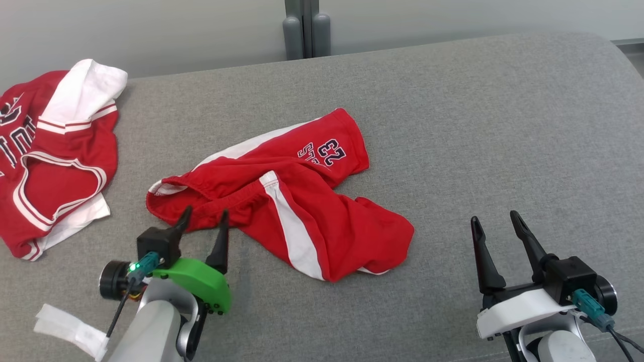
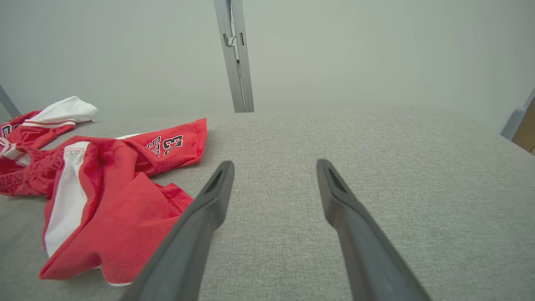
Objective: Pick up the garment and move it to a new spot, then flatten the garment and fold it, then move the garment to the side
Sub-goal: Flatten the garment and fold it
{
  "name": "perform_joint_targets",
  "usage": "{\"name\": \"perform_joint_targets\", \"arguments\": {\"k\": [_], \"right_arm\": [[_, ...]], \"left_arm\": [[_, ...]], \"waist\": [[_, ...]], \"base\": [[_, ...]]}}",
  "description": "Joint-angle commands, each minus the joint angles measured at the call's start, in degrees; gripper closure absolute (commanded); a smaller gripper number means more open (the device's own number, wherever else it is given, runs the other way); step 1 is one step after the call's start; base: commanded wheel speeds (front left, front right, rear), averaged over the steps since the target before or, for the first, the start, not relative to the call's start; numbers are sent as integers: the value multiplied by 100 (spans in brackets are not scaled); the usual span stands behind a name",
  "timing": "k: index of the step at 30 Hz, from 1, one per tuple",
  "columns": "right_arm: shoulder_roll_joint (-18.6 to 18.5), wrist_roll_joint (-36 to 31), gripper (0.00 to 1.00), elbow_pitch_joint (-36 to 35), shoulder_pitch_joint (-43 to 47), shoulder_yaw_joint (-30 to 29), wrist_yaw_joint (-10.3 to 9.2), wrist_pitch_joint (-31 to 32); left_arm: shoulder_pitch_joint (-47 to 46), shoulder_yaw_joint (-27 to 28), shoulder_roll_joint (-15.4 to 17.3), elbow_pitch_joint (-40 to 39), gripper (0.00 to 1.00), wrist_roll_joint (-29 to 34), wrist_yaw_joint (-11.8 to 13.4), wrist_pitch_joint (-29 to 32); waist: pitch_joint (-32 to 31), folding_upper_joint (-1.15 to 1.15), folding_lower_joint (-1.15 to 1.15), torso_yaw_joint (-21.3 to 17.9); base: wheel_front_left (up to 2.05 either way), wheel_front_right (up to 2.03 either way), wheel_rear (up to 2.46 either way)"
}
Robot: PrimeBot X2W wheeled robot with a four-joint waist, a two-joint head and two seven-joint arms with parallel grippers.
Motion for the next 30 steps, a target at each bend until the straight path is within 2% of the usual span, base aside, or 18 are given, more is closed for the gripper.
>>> {"name": "perform_joint_targets", "arguments": {"k": [1,3,8,13,18,21,30], "right_arm": [[-11,-46,0,-27,56,2,-8,7],[-11,-34,0,-28,22,36,-8,7],[-12,38,0,-56,-98,95,-8,8],[-12,77,0,-66,-201,143,-8,8],[-10,107,0,-51,-263,162,-8,8],[-13,111,0,-52,-266,153,-8,8],[-11,84,0,-49,-311,178,-8,8]], "left_arm": [[-97,-136,58,-171,0,109,-84,70],[-190,-339,160,-413,0,294,-147,278],[-466,-635,234,-1013,0,277,-295,873],[-916,-952,513,-1010,0,334,-408,1503],[-1247,-1358,725,-825,0,-77,-455,2121],[-1421,-1783,953,-888,0,-484,-455,2379],[-1851,-2618,1393,-939,0,-1390,-456,2561]], "waist": [[42,0,0,3],[81,0,0,-18],[228,0,0,-124],[418,0,0,-279],[502,0,0,-388],[535,0,0,-435],[585,0,0,-430]], "base": [[0,0,0],[0,0,0],[0,0,0],[0,0,0],[0,0,0],[0,0,0],[0,0,0]]}}
